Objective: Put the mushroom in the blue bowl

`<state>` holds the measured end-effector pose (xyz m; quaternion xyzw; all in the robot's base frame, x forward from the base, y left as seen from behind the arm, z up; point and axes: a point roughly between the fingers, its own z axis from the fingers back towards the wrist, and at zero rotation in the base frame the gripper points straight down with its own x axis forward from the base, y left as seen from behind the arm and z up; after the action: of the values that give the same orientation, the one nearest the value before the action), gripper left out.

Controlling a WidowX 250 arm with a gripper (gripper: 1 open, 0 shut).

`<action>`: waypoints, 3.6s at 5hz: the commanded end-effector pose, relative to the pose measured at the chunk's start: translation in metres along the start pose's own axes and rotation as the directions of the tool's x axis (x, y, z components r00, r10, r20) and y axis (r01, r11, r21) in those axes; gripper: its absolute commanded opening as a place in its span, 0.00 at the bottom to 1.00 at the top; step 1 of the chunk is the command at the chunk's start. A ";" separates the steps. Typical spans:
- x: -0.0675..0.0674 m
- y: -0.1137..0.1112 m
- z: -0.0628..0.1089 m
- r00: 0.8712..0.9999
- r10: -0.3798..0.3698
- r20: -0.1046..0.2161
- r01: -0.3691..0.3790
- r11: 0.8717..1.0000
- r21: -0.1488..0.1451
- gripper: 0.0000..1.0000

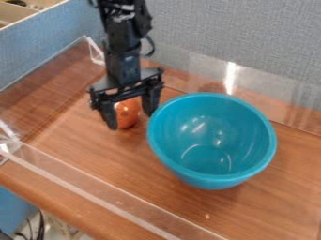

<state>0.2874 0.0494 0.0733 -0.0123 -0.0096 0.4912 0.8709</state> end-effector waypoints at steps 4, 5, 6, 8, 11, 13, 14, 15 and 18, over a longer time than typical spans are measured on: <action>0.010 -0.019 0.001 0.995 0.091 0.040 -0.091 0.996 0.000 1.00; 0.025 -0.019 -0.005 0.989 0.145 0.038 -0.146 0.989 0.006 1.00; 0.040 -0.017 -0.009 0.980 0.197 0.038 -0.198 0.980 0.009 1.00; 0.059 -0.011 -0.017 0.997 0.076 0.029 -0.076 0.997 0.019 0.00; 0.061 -0.009 -0.002 0.999 -0.041 0.022 0.042 0.999 -0.024 0.00; 0.061 -0.004 0.017 0.999 -0.031 0.024 0.032 0.997 -0.066 0.00; 0.072 -0.002 0.030 0.999 -0.045 0.027 0.047 0.994 -0.096 0.00; 0.088 0.006 0.044 0.999 -0.042 0.031 0.046 0.991 -0.122 0.00; 0.078 0.013 0.052 0.999 0.022 0.030 -0.017 0.989 -0.149 0.00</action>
<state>0.3142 0.1203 0.1012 -0.0655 -0.0230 0.4974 0.8647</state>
